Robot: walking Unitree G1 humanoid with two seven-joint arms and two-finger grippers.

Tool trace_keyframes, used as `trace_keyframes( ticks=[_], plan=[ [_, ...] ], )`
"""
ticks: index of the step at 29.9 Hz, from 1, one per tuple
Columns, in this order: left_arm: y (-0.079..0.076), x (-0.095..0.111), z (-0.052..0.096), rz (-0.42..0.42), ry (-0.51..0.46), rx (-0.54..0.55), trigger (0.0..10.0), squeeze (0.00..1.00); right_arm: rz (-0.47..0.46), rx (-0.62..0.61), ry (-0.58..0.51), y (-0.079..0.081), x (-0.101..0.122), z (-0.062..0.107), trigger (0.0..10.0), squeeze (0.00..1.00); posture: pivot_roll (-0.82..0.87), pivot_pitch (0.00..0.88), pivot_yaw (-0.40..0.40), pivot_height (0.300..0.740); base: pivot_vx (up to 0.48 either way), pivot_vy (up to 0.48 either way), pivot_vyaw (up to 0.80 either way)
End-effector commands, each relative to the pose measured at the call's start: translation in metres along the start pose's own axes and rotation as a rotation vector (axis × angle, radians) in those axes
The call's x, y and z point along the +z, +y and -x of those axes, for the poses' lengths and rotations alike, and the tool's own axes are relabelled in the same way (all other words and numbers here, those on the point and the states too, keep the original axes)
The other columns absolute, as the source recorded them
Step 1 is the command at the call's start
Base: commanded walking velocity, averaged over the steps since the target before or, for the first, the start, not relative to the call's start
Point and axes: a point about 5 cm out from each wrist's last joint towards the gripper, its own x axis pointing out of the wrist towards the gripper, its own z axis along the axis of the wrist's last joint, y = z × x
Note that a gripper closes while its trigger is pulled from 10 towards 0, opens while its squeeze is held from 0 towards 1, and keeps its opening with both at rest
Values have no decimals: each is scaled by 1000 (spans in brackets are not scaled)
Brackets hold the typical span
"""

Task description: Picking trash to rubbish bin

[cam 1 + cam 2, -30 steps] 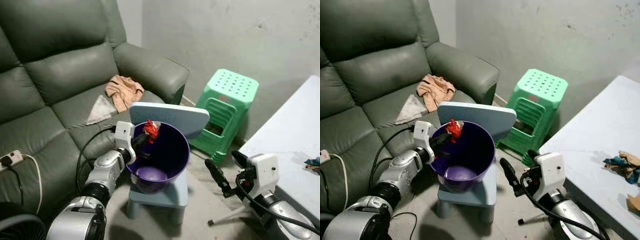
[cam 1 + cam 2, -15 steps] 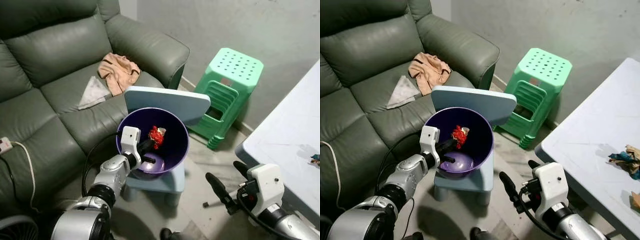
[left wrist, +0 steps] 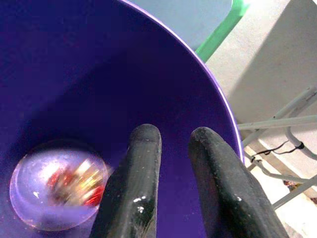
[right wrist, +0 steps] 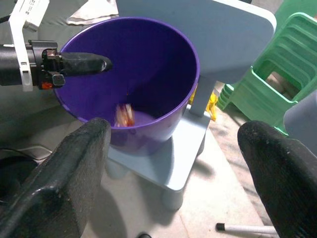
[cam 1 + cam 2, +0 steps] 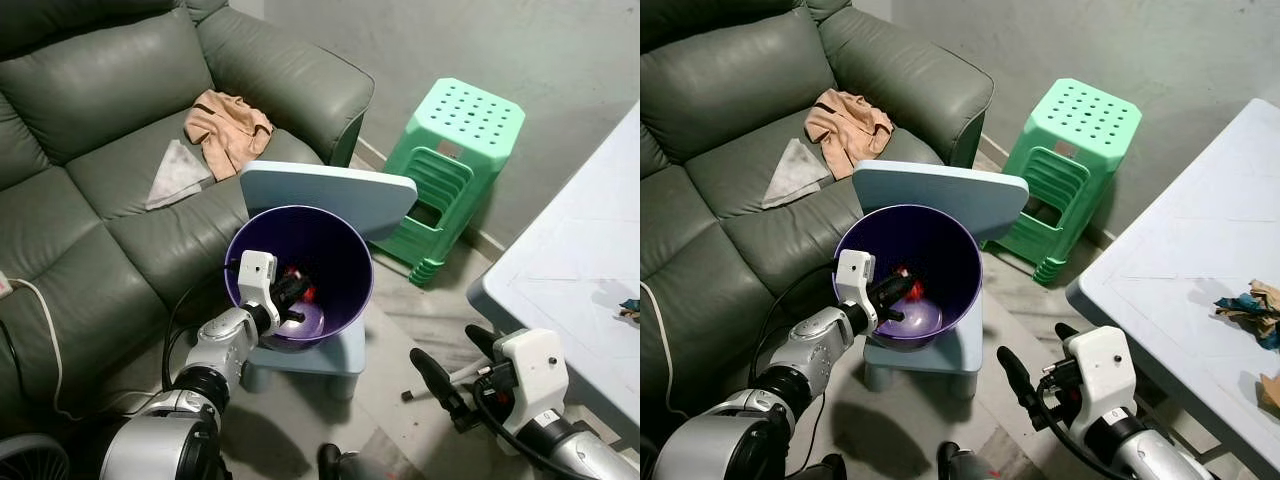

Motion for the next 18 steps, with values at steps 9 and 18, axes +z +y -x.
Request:
trace_keyframes(
  ticks=[9, 18],
  plan=[
    [-4, 8, -4, -8, -23, -23, 10000, 1000, -16, -13, -21, -2, 3, -2, 10000, 0, -267, 252, -103, 740, 0, 0, 0],
    [0, 27, -2, -6, -143, -8, 10000, 1000, -82, -85, -130, -16, 7, -25, 10000, 0, -179, 176, -78, 740, 0, 0, 0]
  ],
)
